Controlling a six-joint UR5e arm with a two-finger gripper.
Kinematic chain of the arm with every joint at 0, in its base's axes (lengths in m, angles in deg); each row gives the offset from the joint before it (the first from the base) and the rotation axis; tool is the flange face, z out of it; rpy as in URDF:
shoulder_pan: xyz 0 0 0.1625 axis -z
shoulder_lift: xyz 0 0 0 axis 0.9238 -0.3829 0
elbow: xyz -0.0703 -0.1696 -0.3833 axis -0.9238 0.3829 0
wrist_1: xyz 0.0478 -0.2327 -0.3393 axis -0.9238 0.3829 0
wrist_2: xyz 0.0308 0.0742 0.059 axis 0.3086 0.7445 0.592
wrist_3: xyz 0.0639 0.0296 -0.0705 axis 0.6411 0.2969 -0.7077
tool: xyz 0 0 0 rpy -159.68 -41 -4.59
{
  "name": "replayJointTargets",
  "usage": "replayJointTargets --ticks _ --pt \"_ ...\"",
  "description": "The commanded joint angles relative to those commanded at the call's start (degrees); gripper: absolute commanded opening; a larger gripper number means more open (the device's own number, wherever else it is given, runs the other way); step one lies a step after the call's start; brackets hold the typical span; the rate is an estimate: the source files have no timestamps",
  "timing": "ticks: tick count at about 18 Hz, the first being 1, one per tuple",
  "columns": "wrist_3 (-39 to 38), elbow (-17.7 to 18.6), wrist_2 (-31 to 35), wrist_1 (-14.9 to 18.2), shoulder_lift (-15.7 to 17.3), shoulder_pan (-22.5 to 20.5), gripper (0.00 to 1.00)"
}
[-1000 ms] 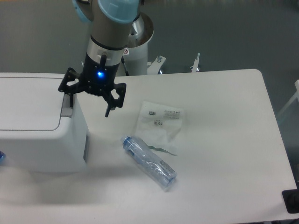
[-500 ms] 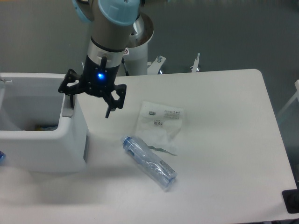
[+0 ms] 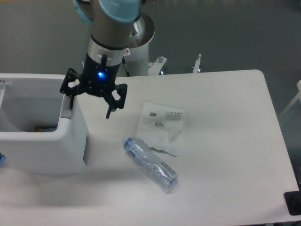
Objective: Open the trash can
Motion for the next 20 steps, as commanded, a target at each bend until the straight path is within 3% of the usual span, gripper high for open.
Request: replayJointTargets --ticks 7,10,15,20 --pt "1.23 -0.8 0.35 -0.79 -0.53 -4.3 1.0" --pt "2.28 -0.71 4.11 -0.88 -0.62 -6.76 1.0" --pt "11.76 -0.45 7.03 -0.79 -1.14 -11.68 1.0" --pt "22.48 -1.23 9.66 -0.97 -4.39 -17.22 1.0"
